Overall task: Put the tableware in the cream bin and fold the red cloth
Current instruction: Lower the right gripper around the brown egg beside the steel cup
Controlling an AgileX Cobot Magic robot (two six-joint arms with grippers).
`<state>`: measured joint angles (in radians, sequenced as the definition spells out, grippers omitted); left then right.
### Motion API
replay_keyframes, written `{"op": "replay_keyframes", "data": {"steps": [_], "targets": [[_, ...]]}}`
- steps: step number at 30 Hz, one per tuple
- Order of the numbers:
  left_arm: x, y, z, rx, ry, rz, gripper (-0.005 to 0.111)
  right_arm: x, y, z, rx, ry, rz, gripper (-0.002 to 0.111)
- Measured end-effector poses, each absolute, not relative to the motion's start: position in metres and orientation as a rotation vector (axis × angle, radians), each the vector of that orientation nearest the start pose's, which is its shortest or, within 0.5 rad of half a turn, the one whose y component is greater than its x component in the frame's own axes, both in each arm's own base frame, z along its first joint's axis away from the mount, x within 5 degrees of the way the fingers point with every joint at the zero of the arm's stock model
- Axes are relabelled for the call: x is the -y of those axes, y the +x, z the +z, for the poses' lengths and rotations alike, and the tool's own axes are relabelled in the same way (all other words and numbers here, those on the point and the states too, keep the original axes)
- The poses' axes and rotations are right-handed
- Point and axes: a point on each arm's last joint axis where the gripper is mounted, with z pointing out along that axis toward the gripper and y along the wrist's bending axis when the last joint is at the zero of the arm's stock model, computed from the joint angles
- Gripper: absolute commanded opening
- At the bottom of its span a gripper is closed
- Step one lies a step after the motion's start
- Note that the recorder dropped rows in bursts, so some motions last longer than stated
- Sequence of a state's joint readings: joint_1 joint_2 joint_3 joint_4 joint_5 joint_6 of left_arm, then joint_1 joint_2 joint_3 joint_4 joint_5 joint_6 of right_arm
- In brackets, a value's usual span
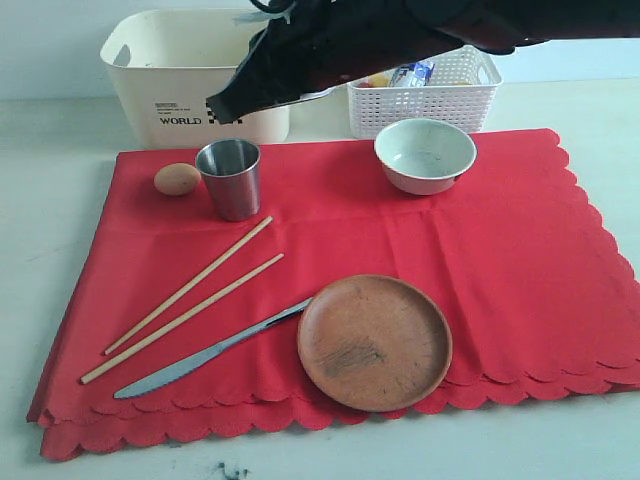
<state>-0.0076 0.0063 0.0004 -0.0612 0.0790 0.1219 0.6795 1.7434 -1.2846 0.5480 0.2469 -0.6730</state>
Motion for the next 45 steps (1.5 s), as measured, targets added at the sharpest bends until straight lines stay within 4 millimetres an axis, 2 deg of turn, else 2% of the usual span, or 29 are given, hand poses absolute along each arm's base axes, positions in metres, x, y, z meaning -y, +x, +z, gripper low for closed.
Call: {"op": "replay_keyframes", "data": {"steps": [6,10,15,19,38,45], "targets": [[0.001,0.057,0.206,-1.568,0.058,0.038,0.005,-0.282,0.292,0.275,-1.92,-0.977,0.467,0.0],[0.001,0.057,0.206,-1.568,0.058,0.038,0.005,-0.3,0.288,0.258,-1.906,-1.003,0.461,0.0],[0.001,0.057,0.206,-1.568,0.058,0.038,0.005,-0.313,0.289,0.233,-1.92,-1.046,0.438,0.0],[0.001,0.057,0.206,-1.568,0.058,0.038,0.005,-0.319,0.296,0.227,-1.917,-1.045,0.43,0.0],[0.001,0.057,0.206,-1.568,0.058,0.038,0.005,-0.323,0.3,0.227,-1.902,-1.043,0.426,0.0],[0.001,0.057,0.206,-1.568,0.058,0.038,0.005,-0.327,0.303,0.21,-1.926,-1.092,0.404,0.0]]}}
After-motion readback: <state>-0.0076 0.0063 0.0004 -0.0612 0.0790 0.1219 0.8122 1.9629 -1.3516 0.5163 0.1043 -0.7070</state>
